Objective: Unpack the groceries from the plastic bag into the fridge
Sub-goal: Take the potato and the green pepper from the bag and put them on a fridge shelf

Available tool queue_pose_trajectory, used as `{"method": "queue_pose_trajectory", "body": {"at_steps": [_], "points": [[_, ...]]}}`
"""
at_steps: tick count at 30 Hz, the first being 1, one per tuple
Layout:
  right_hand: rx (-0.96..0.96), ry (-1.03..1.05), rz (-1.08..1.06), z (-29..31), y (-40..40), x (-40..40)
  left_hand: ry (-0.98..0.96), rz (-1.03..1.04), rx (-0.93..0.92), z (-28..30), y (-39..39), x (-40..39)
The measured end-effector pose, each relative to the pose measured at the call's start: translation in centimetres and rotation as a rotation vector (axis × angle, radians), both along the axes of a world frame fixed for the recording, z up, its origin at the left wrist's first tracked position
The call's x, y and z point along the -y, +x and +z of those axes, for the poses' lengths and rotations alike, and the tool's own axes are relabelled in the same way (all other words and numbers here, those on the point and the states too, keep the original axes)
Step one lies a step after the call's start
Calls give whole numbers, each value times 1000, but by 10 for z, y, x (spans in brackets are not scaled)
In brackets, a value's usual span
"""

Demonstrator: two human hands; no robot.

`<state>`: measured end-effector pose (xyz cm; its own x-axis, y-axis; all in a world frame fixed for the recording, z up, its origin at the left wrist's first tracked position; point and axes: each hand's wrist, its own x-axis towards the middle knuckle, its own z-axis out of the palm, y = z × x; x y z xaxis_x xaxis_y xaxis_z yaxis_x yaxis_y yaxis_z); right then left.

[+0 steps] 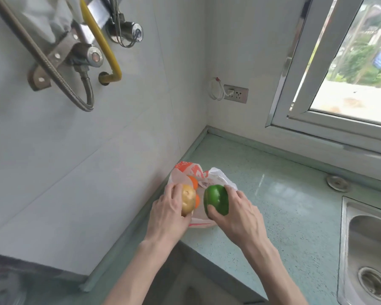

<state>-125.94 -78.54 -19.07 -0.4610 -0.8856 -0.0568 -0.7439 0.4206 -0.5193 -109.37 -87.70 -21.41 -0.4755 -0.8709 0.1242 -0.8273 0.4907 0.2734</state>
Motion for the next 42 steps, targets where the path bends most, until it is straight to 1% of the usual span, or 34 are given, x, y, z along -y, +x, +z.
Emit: {"method": "queue_pose_trajectory", "body": {"at_steps": [5, 9, 13, 16, 22, 29, 35, 42], "points": [[50, -93, -60, 22, -3, -37, -46, -39, -101, 25, 10, -23], [59, -184, -106, 37, -8, -67, -57, -82, -245, 35, 14, -36], [43, -218, -193, 51, -12, -100, -15, -207, -336, 48, 2, -46], [23, -240, -318, 59, -14, -123, -4, -335, -376, 55, -19, -52], [17, -290, -609, 60, -8, -176, 105, -574, -391, 64, -58, -71], [-11, -282, -938, 48, 15, -238, 198, -894, -395, 64, -90, -111], [-52, -287, -1160, 51, 41, -284, 264, -1089, -408, 66, -108, -153], [-140, -333, -1336, 61, 74, -343, 325, -1277, -431, 75, -124, -214]]}}
